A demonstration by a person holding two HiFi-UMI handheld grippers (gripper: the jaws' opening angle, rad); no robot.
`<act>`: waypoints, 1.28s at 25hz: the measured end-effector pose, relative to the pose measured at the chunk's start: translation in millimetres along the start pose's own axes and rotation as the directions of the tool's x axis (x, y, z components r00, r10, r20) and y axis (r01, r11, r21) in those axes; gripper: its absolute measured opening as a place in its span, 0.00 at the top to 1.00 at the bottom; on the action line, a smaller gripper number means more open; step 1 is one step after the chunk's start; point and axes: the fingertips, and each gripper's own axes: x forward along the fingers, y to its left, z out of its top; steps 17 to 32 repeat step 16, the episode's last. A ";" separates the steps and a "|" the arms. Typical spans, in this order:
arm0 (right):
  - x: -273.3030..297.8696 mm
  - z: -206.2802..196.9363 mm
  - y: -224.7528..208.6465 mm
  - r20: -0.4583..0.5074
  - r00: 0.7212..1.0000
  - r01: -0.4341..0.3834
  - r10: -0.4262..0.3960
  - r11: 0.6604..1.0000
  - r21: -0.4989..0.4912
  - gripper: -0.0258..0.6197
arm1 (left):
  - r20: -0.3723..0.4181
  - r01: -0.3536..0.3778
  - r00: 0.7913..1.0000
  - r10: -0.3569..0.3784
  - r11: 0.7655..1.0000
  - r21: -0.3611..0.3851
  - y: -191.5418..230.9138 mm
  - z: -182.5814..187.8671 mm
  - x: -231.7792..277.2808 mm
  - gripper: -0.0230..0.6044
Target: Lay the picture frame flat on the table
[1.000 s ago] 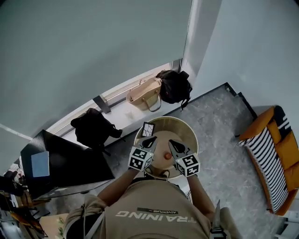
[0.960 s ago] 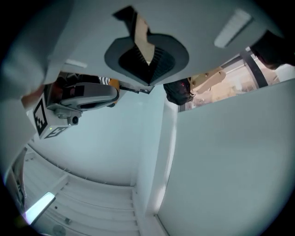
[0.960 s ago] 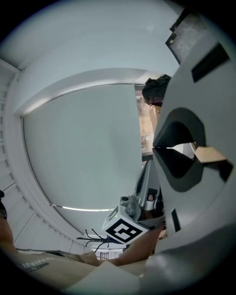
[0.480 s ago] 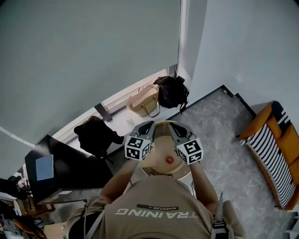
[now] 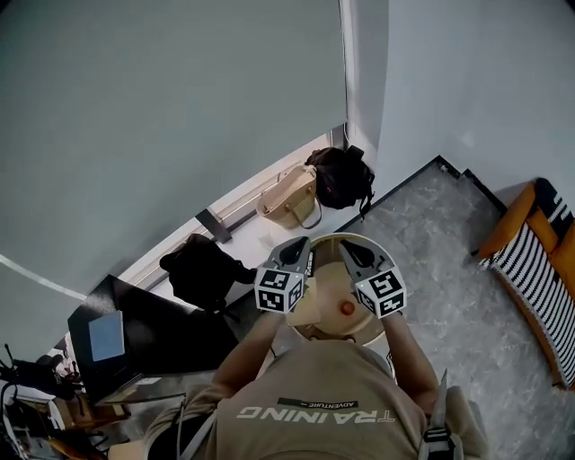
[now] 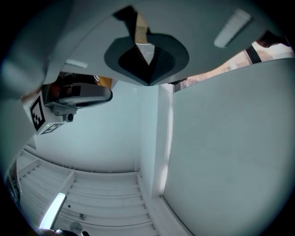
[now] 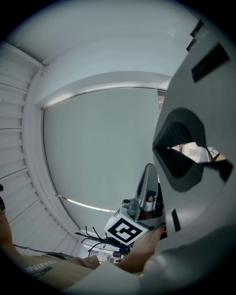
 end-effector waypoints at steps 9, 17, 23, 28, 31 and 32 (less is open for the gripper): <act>1.0 -4.8 3.5 -0.015 1.000 -0.002 0.003 1.000 0.004 0.95 | -0.019 0.017 1.000 -0.016 1.000 0.017 -1.8 -8.1 -4.7 0.95; 4.8 -6.6 7.2 -0.038 0.999 -0.026 0.025 1.000 -0.008 0.95 | -0.020 0.028 0.999 -0.029 0.999 -0.015 -3.6 -6.0 -7.4 0.95; 4.8 -6.6 7.2 -0.038 0.999 -0.026 0.025 1.000 -0.008 0.95 | -0.020 0.028 0.999 -0.029 0.999 -0.015 -3.6 -6.0 -7.4 0.95; 4.8 -6.6 7.2 -0.038 0.999 -0.026 0.025 1.000 -0.008 0.95 | -0.020 0.028 0.999 -0.029 0.999 -0.015 -3.6 -6.0 -7.4 0.95; 4.8 -6.6 7.2 -0.038 0.999 -0.026 0.025 1.000 -0.008 0.95 | -0.020 0.028 0.999 -0.029 0.999 -0.015 -3.6 -6.0 -7.4 0.95; 4.8 -6.6 7.2 -0.038 0.999 -0.026 0.025 1.000 -0.008 0.95 | -0.020 0.028 0.999 -0.029 0.999 -0.015 -3.6 -6.0 -7.4 0.95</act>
